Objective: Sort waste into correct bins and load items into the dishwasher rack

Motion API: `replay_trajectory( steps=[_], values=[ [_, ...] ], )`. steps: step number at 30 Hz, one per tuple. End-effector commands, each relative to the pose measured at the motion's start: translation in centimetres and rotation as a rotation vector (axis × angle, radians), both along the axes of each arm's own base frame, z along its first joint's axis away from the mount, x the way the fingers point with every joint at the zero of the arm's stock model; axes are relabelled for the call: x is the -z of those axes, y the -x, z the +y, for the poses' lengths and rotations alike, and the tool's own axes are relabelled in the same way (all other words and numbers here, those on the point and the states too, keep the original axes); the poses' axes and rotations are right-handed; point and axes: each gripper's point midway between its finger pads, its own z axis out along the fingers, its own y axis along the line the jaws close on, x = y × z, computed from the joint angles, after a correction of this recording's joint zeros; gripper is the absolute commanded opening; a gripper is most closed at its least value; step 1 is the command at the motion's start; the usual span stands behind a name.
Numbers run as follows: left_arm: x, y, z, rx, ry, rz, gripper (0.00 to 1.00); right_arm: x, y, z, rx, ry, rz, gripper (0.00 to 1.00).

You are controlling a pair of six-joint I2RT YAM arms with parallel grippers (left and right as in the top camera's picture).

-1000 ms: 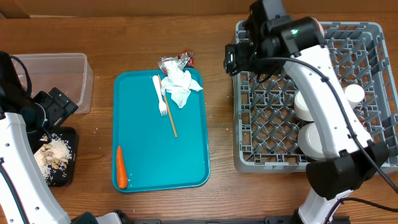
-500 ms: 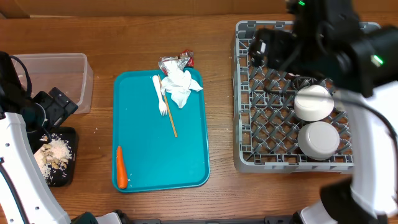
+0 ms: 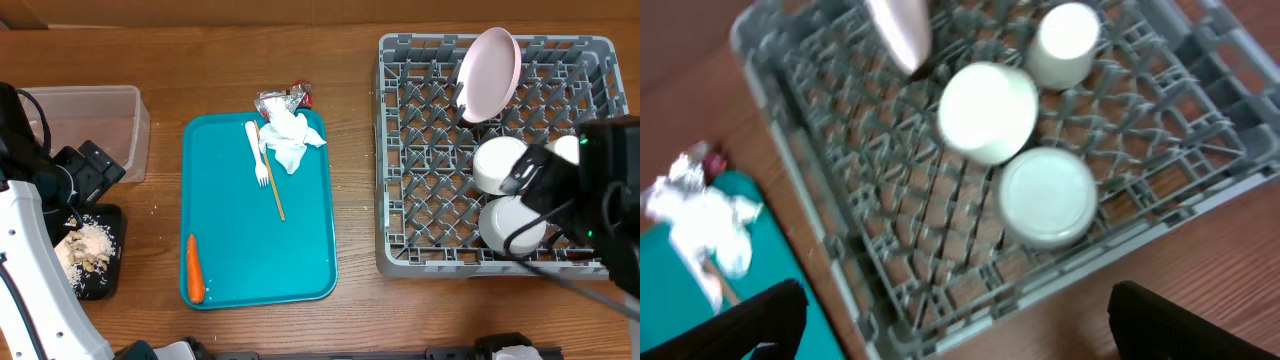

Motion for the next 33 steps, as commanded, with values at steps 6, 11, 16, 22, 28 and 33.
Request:
replay_trajectory(
  steps=[6, 11, 16, 22, 28, 33],
  values=[
    [0.2, 0.0, 0.0, -0.008, 0.003, 0.008, 1.00, 1.8, -2.4, -6.6, 0.274, -0.016, 0.049, 1.00],
    [0.2, 0.0, 0.0, -0.008, 0.003, 0.008, 1.00, 5.0, -3.8, -5.6, 0.253, -0.141, 0.186, 1.00],
    [0.2, 0.0, 0.0, -0.008, 0.004, 0.008, 1.00, 7.0, -5.9, -5.9, 0.253, -0.152, 0.240, 1.00],
    [0.1, -0.5, 0.2, -0.008, -0.006, -0.012, 1.00, 9.1, -7.6, -6.3, 0.256, -0.157, 0.296, 1.00],
    [-0.4, -1.7, -4.2, 0.121, 0.224, -0.099, 1.00, 9.6, -8.5, -6.5, 0.256, -0.157, 0.295, 1.00],
    [-3.6, -3.7, -13.0, 0.602, 0.500, -0.335, 1.00, 9.6, -8.6, -6.5, 0.256, -0.157, 0.292, 1.00]
  ],
)
